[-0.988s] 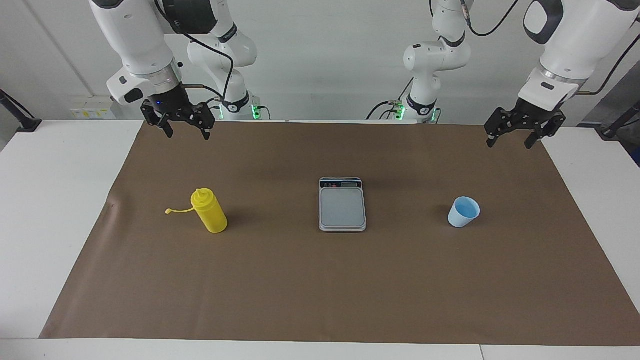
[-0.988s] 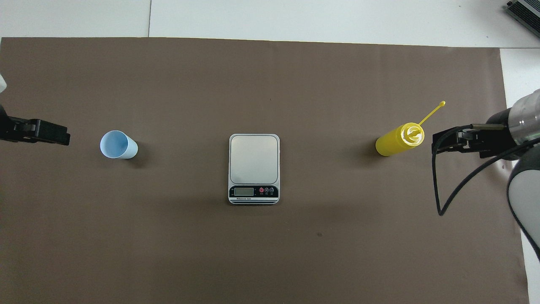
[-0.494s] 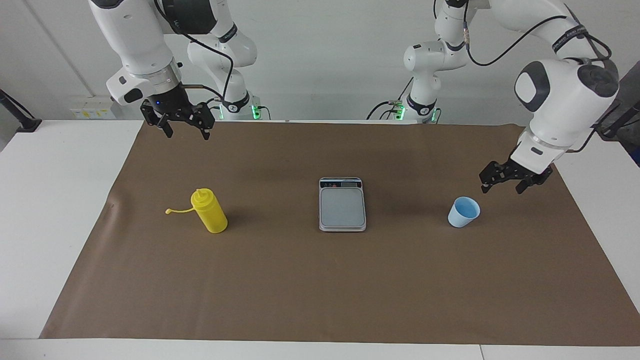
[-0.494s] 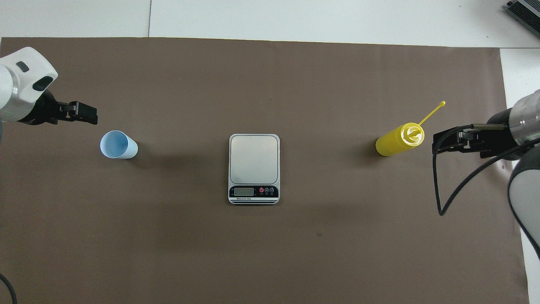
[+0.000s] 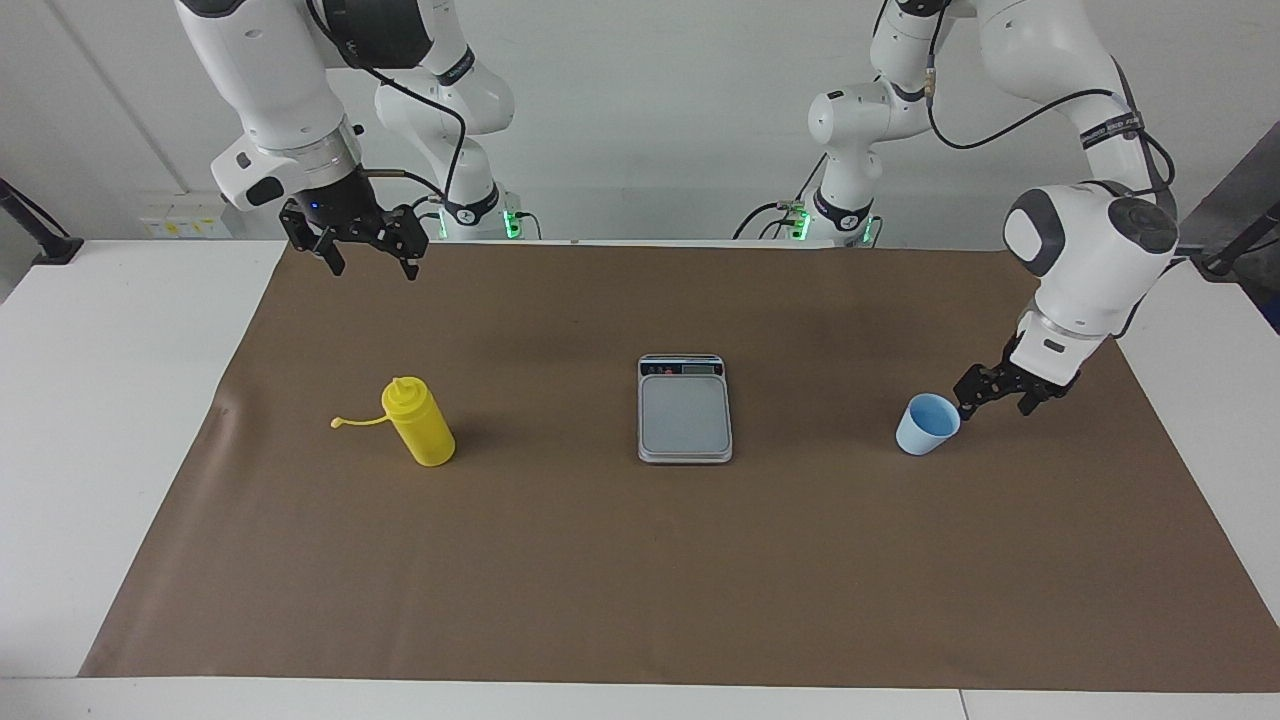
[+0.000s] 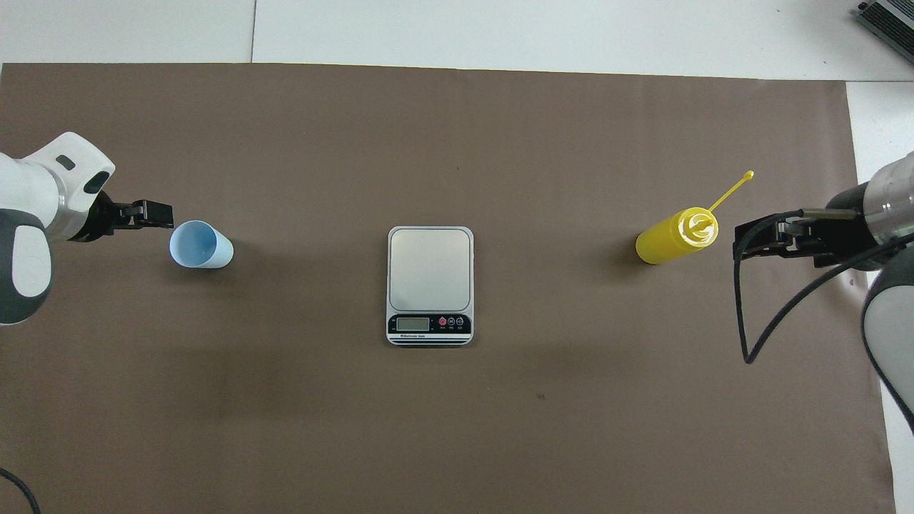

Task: Pour seasoning into cup on scale with both arms
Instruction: 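Reach the left gripper to the light-blue cup and grasp it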

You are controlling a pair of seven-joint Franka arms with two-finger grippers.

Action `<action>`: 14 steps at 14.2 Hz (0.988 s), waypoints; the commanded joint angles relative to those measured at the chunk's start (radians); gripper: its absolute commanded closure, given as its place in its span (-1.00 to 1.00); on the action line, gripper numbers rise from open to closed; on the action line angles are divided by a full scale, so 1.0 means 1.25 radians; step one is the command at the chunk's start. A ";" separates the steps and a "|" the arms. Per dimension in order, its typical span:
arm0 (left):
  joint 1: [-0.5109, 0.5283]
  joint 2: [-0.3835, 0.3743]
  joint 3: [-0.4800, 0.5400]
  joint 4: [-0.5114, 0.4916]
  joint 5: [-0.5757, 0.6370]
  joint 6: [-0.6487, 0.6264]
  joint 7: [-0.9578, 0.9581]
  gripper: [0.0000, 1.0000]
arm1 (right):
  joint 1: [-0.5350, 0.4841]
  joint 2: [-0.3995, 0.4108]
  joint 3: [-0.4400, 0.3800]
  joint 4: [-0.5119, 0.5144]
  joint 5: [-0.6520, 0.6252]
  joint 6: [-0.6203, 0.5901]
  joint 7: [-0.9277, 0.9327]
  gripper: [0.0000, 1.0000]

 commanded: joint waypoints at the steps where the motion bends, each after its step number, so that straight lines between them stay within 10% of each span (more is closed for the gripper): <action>1: 0.004 -0.029 -0.008 -0.079 0.009 0.077 -0.103 -1.00 | -0.010 -0.012 0.004 -0.008 -0.003 -0.009 -0.014 -1.00; 12: -0.009 -0.015 -0.011 -0.138 0.004 0.099 -0.125 -1.00 | -0.010 -0.012 0.004 -0.008 -0.003 -0.009 -0.014 -1.00; 13: -0.010 -0.013 -0.012 -0.138 0.002 0.099 -0.133 -0.91 | -0.010 -0.012 0.004 -0.008 -0.003 -0.009 -0.014 -1.00; 14: -0.012 -0.009 -0.013 -0.137 0.002 0.097 -0.148 -0.40 | -0.010 -0.012 0.004 -0.008 -0.003 -0.009 -0.014 -1.00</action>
